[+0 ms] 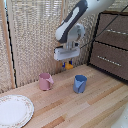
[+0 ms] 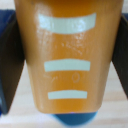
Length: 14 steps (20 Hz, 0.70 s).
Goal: Caressingly guide your clamp towards the toast. Compassionately possess the toast with your clamp. Gradually tag the toast up from the worktable. Complaisantly, cruise the held-toasty-pillow to your white crockery. Last but notably, liberate the toast onto the shiny white tableware.
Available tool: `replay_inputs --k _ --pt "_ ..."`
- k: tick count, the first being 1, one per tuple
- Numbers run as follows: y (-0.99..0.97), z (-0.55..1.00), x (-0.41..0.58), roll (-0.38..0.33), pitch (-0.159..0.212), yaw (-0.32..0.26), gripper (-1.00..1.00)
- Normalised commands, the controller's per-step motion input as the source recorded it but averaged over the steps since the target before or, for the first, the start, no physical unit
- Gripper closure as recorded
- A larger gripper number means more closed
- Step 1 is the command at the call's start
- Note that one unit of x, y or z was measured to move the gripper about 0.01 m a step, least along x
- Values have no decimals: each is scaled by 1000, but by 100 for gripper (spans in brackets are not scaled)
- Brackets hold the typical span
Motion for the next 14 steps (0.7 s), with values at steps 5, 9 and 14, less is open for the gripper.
replay_inputs --k 5,9,14 --pt "666 601 -237 53 -2 -37 100" --pt "794 504 -127 44 -3 -27 100" --pt "928 301 -136 0 -4 -1 100"
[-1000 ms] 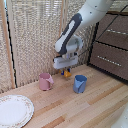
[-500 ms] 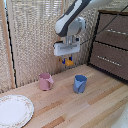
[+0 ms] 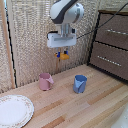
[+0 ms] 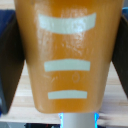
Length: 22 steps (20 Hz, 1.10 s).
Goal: Caressingly guide your clamp towards the toast. Compassionately possess the toast with your clamp. Gradually tag the toast up from the worktable. Complaisantly, cruise the held-toasty-pillow to your white crockery. Last but notably, liberate the toast onto the shiny white tableware.
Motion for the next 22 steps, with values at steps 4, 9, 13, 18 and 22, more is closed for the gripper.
replay_inputs --k 4,9,13,18,22 --pt "950 218 -103 -6 -10 0 100" --pt "956 163 -74 -15 -9 0 100" --pt "951 96 -21 -26 -35 -1 100" --pt "925 0 0 -47 -91 -1 100" --pt "863 -75 6 -93 -127 -2 100"
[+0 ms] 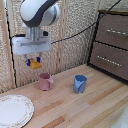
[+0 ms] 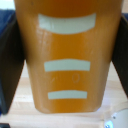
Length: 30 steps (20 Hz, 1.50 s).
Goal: Caressingly guide your clamp towards the toast. Compassionately possess the toast with your clamp. Gradually tag the toast up from the worktable. Complaisantly, cruise the held-toasty-pillow to your white crockery. Last but notably, liberate the toast onto the shiny white tableware.
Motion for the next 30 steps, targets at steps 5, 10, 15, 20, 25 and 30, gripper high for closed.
replay_inputs --k 5,10,15,20,25,30 --pt "749 -374 18 -187 -139 -1 100" --pt "679 -526 0 -239 -137 0 100" --pt "669 -502 13 -244 -123 0 100" --pt "609 -343 240 -232 -105 0 100" --pt "573 -236 345 -234 -120 0 100" --pt "466 -178 257 -238 -87 9 100"
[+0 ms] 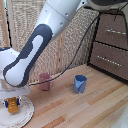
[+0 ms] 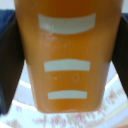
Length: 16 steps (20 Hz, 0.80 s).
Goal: Caressingly guide your clamp towards the toast. Compassionately possess the toast with your clamp. Gradually tag the toast up from the worktable. Complaisantly, cruise the held-toasty-pillow to your white crockery. Last but notably, liberate the toast onto the shiny white tableware.
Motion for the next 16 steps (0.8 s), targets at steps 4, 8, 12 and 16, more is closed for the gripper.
replay_inputs --k 4,8,12,16 --pt "306 -39 149 -268 -78 10 100" --pt "194 0 151 -281 -42 33 100" --pt "86 156 23 -272 -66 -2 -100" --pt "12 493 76 -179 -27 0 -100"
